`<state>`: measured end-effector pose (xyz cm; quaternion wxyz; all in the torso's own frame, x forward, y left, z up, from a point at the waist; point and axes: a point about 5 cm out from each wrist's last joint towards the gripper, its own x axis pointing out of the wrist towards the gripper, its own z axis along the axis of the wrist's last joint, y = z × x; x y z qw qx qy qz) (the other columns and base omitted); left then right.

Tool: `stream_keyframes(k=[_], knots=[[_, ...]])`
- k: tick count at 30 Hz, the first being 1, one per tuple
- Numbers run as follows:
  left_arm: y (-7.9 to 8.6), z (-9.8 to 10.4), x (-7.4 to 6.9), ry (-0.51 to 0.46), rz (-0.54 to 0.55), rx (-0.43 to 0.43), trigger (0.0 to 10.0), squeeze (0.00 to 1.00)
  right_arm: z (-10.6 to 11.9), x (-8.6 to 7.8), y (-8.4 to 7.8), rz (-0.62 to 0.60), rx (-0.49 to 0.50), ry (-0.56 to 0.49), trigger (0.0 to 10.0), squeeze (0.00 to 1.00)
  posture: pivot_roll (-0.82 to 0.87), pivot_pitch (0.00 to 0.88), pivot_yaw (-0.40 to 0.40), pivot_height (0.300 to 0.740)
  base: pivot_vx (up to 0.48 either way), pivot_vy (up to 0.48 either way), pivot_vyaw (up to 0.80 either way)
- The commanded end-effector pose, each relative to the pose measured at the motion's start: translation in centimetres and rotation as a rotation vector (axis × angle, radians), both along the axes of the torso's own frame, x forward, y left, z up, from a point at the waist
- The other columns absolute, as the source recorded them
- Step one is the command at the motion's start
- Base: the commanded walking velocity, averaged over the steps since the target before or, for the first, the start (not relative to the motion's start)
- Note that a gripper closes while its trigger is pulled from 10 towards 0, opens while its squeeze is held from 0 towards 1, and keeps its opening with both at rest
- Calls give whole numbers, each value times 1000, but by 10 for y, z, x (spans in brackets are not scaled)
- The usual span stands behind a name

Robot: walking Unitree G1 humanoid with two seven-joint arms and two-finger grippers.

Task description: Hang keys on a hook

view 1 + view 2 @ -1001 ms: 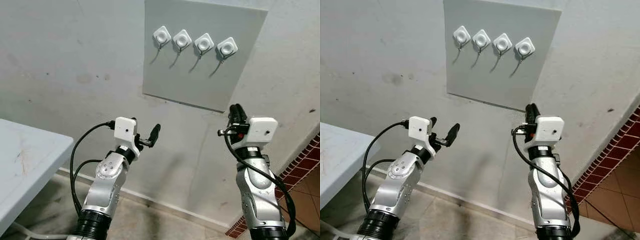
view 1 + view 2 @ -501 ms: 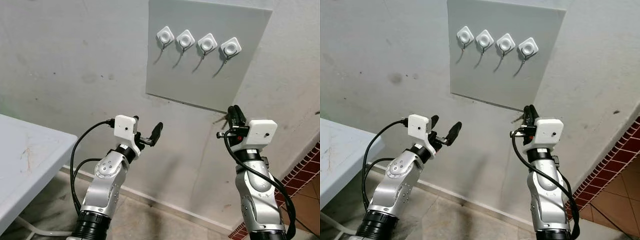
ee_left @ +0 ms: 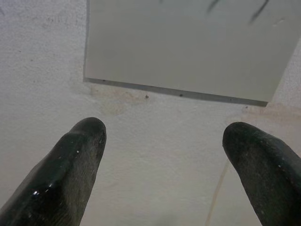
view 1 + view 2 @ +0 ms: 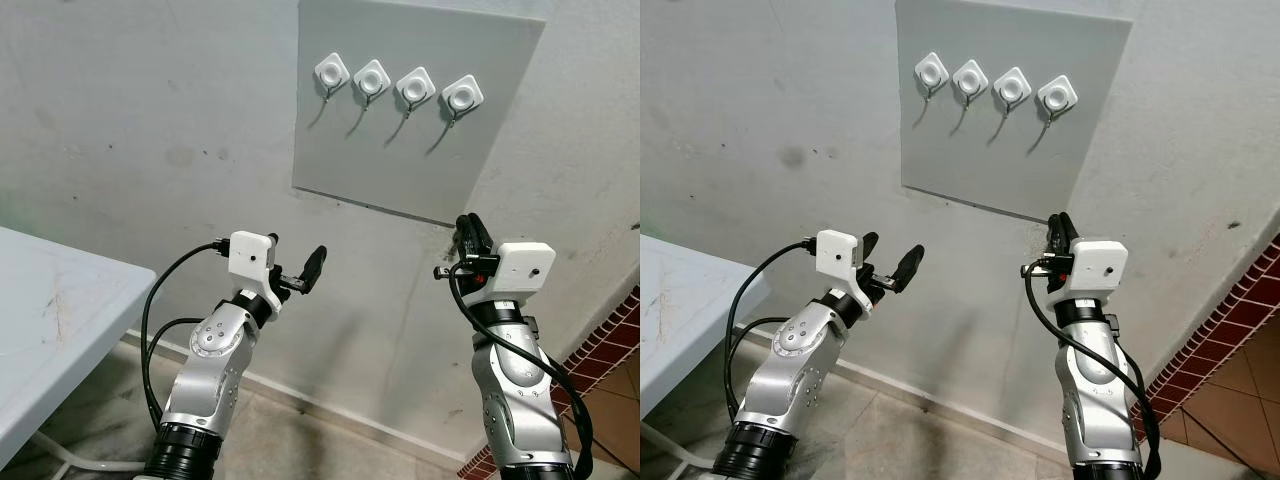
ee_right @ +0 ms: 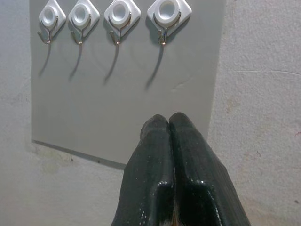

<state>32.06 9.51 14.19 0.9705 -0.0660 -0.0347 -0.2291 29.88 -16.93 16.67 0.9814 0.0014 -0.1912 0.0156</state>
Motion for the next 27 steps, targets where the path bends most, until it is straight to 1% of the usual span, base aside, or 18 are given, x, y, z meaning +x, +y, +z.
stream_keyframes(k=[1, 14, 15, 17, 24, 27], knots=[[0, 5, 0, -16, -11, -4, 10000, 0, 9, -1, -1, -2, -1, -36, 10000, 0, -15, 0, -38, 740, 322, 0, 0], [-1, 6, 0, -15, -17, -5, 10000, 0, 9, -2, 0, -6, 1, -35, 10000, 0, -17, 0, -33, 740, 337, 0, 0], [-2, 6, 0, -14, -11, 2, 10000, 0, 8, -2, 0, -6, 1, -35, 10000, 0, -17, 0, -33, 740, 0, 0, 0], [-4, 10, -2, -56, -5, -4, 10000, 0, 8, -2, 0, -2, 1, -32, 10000, 0, -16, 0, -33, 740, 0, 0, 0], [-5, 11, -1, -50, -10, -16, 10000, 0, 7, -2, 1, 4, 2, -27, 10000, 0, -14, 0, -33, 740, 0, 0, 0], [-8, 15, -2, -59, -44, -30, 10000, 0, 6, -2, 2, 8, 2, -27, 10000, 0, -14, 0, -33, 740, 0, 0, 0]])
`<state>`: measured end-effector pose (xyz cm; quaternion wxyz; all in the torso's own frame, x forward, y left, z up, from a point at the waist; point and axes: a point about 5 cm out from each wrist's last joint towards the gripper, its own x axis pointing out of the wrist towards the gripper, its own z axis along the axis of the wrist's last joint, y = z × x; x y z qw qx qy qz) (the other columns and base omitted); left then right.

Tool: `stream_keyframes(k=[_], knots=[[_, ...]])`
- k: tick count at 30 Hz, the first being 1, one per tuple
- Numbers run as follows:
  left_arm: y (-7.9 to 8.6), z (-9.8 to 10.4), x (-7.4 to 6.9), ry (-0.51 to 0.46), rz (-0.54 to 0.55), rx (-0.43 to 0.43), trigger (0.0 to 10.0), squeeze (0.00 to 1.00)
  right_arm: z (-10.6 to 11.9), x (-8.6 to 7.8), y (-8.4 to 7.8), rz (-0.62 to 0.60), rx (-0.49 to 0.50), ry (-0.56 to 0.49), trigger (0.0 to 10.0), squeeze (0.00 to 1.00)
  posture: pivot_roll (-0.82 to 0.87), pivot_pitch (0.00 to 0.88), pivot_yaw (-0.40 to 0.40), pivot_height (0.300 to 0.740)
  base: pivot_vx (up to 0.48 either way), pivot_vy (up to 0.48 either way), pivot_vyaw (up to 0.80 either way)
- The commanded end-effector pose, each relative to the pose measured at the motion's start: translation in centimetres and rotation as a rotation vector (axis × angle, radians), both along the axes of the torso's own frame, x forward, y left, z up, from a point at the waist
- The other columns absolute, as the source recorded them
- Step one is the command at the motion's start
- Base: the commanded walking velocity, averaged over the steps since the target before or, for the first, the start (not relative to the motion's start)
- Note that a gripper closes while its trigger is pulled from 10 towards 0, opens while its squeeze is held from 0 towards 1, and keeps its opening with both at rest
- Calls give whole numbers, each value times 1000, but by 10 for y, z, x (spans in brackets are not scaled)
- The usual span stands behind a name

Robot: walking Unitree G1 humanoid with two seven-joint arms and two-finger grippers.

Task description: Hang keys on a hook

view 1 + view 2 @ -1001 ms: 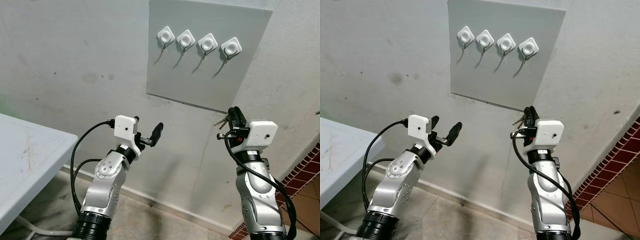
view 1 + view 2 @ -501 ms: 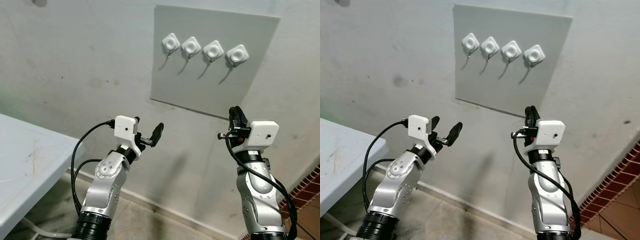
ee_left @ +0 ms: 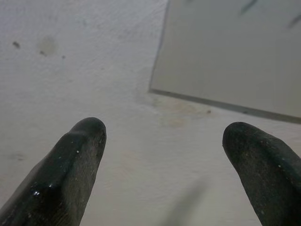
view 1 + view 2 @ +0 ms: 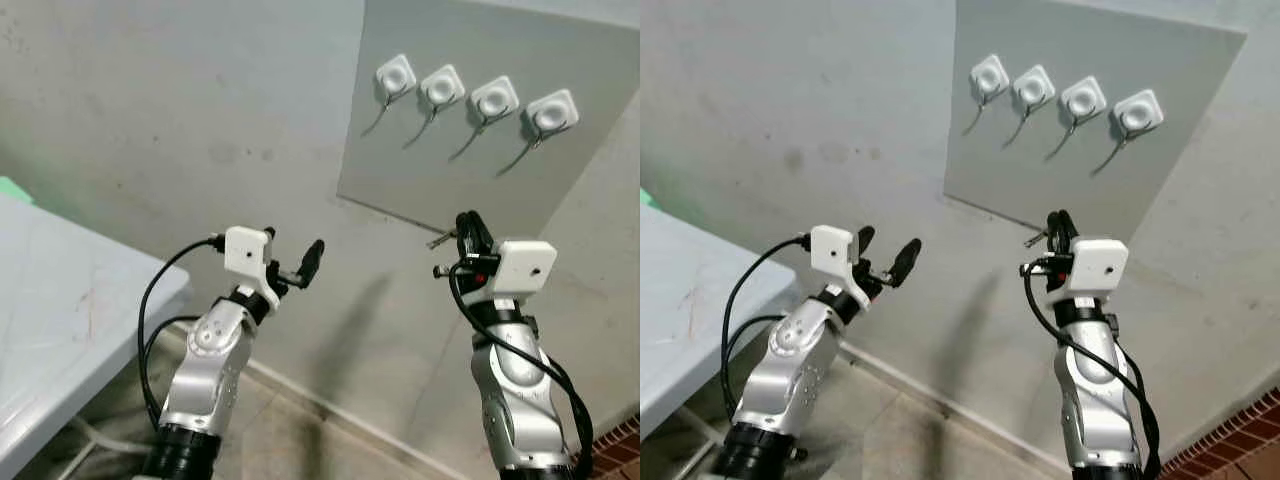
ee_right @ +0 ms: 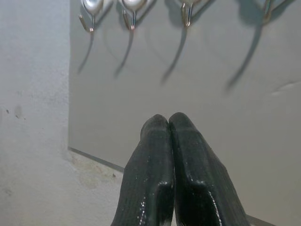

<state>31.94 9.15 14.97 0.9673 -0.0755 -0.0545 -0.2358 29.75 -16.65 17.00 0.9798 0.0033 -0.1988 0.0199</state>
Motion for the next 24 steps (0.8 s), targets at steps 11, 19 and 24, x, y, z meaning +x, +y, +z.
stream_keyframes(k=[11, 19, 24], knots=[[-8, 12, 0, -14, -49, -39, 10000, 0, 4, 0, 0, 3, -4, -12, 10000, 0, -14, 0, -32, 740, 0, 0, 0], [-7, 10, -1, -1, -36, -30, 10000, 0, -1, 0, -1, -2, 10, 28, 10000, 0, -15, 0, -31, 740, 0, 0, -54], [-7, 9, -1, 3, -34, -30, 10000, 0, -1, 0, -1, -4, 5, 28, 10000, 0, -15, 0, -33, 740, 0, 0, -719]])
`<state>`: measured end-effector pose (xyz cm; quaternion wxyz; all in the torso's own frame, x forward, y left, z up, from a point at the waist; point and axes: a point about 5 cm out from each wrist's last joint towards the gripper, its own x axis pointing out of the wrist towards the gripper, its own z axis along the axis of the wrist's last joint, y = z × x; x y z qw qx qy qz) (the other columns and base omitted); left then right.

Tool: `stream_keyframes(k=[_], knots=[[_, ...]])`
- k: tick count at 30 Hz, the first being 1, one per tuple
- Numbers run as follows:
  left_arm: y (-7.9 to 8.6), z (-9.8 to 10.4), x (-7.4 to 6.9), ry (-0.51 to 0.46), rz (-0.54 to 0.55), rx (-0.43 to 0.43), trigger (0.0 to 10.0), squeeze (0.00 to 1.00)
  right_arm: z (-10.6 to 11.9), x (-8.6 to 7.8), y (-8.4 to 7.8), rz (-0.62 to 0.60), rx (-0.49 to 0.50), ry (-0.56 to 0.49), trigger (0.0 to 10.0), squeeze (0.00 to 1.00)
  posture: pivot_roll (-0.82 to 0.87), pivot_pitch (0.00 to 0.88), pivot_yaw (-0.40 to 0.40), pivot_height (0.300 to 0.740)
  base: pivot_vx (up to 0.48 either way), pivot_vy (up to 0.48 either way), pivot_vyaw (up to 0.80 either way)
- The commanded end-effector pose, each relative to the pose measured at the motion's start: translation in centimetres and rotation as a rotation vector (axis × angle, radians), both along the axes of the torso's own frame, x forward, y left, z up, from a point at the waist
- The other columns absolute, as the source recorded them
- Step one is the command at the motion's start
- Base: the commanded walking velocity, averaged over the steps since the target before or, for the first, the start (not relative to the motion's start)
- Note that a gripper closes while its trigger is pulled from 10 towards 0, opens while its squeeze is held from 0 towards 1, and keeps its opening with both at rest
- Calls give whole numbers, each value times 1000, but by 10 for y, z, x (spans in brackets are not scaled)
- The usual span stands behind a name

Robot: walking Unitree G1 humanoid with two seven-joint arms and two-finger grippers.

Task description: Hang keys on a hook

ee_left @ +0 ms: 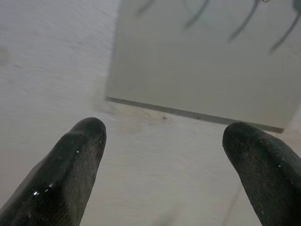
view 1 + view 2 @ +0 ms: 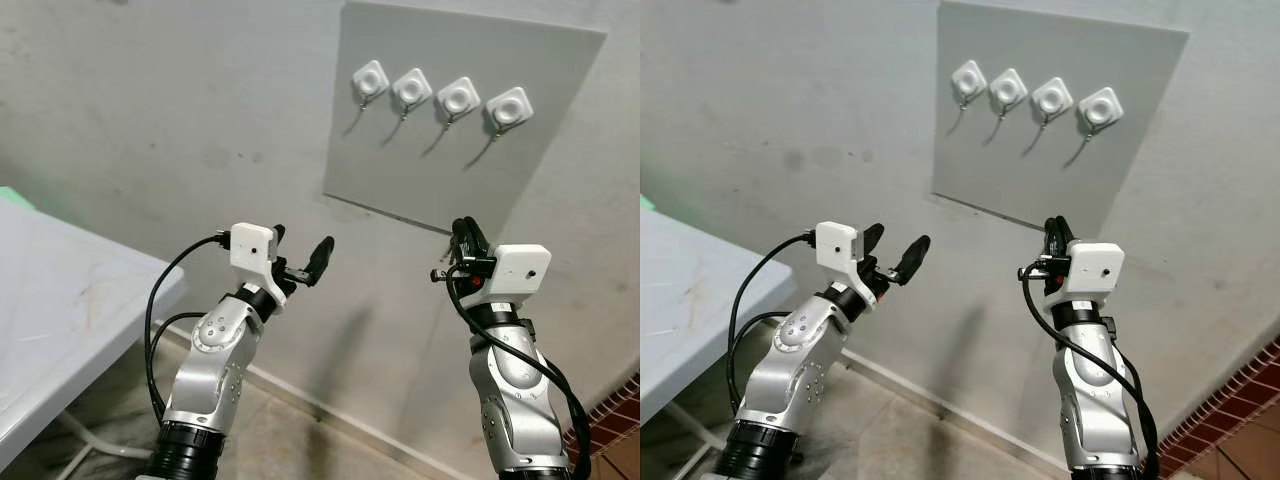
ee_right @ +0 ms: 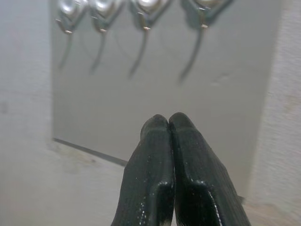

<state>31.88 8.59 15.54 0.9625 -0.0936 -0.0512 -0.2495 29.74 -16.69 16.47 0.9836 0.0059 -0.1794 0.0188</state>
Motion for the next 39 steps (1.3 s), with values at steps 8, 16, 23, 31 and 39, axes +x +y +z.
stream_keyframes(k=[8, 16, 23, 31, 39], knots=[[-3, 4, -3, -42, -18, 38, 10000, 0, 4, 1, -1, -5, -6, -1, 10000, 0, -16, 0, -35, 740, 0, 0, -717], [-2, 6, -3, -31, 7, -48, 10000, 0, 4, 0, -2, -7, -9, 2, 10000, 0, -19, 0, -35, 740, 0, -258, -717], [3, 1, 3, 14, 116, 8, 10000, 0, 5, 0, 0, 11, -12, -10, 10000, 0, -17, 0, -38, 740, 0, 0, -509], [5, 0, 6, 28, 178, 35, 10000, 0, 2, 0, 6, 43, -13, 12, 10000, 0, -17, 0, -40, 740, 0, 0, 0], [3, -2, 6, 49, 162, 40, 10000, 0, 2, 0, 9, 73, -4, 21, 10000, 0, -19, 0, -40, 740, 0, 0, 0]])
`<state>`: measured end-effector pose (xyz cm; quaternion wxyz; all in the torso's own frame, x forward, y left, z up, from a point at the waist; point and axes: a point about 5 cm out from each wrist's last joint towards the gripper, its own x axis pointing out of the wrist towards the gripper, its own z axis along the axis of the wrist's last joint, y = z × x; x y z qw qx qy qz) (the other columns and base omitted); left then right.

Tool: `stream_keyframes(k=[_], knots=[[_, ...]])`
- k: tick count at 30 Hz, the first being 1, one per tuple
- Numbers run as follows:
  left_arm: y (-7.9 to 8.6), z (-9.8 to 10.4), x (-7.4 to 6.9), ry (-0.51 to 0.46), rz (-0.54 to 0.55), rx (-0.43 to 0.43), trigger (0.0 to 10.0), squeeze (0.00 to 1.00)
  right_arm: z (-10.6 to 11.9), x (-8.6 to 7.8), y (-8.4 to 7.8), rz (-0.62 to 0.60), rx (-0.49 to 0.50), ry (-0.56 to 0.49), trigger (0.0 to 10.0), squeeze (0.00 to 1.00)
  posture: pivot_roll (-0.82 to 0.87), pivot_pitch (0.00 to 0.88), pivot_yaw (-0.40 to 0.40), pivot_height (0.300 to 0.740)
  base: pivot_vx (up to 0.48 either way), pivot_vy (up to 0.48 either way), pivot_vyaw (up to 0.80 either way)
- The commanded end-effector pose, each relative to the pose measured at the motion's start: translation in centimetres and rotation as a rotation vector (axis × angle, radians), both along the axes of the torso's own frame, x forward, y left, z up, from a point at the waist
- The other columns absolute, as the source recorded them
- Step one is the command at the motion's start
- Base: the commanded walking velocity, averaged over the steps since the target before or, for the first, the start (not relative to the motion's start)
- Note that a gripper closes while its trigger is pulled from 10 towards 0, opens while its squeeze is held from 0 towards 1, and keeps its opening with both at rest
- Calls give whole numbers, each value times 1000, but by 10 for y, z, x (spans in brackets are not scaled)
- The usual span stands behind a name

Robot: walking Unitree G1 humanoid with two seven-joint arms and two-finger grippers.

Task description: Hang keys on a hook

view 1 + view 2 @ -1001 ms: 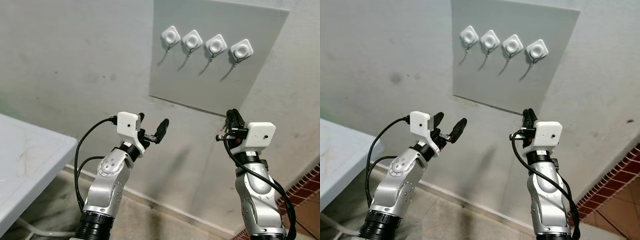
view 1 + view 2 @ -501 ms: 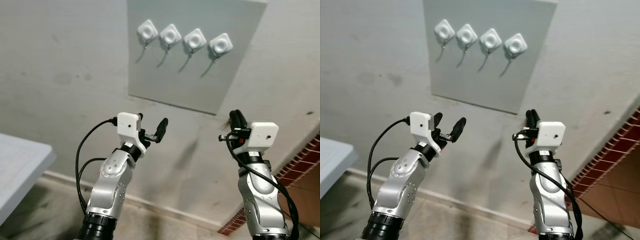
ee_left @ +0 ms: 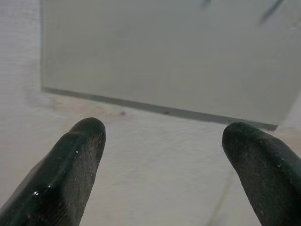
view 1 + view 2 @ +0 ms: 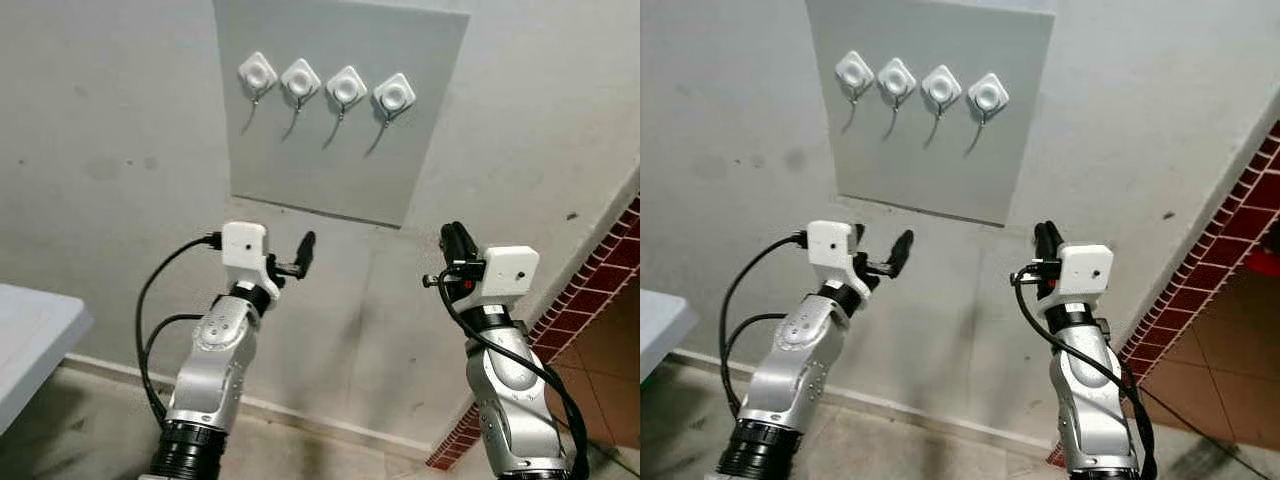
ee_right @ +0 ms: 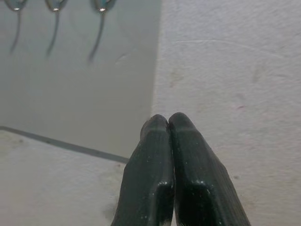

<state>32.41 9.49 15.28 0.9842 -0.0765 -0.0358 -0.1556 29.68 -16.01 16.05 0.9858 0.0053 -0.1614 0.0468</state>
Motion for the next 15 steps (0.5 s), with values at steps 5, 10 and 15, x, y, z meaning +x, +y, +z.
stream_keyframes(k=[5, 10, 15], knots=[[-14, 7, -2, -9, -121, 1, 10000, 0, 11, 2, 7, 56, 13, -34, 10000, 0, -19, 0, -40, 740, 0, 0, 0], [-27, 19, -4, -81, -262, 25, 10000, 0, 24, 12, 10, 113, 3, -80, 10000, 0, -20, 0, -38, 740, 0, 0, 0], [-31, 32, -1, -125, -333, 26, 10000, 0, 41, 29, 10, 144, -13, -121, 10000, 0, -23, 0, -32, 740, 0, 0, 0]])
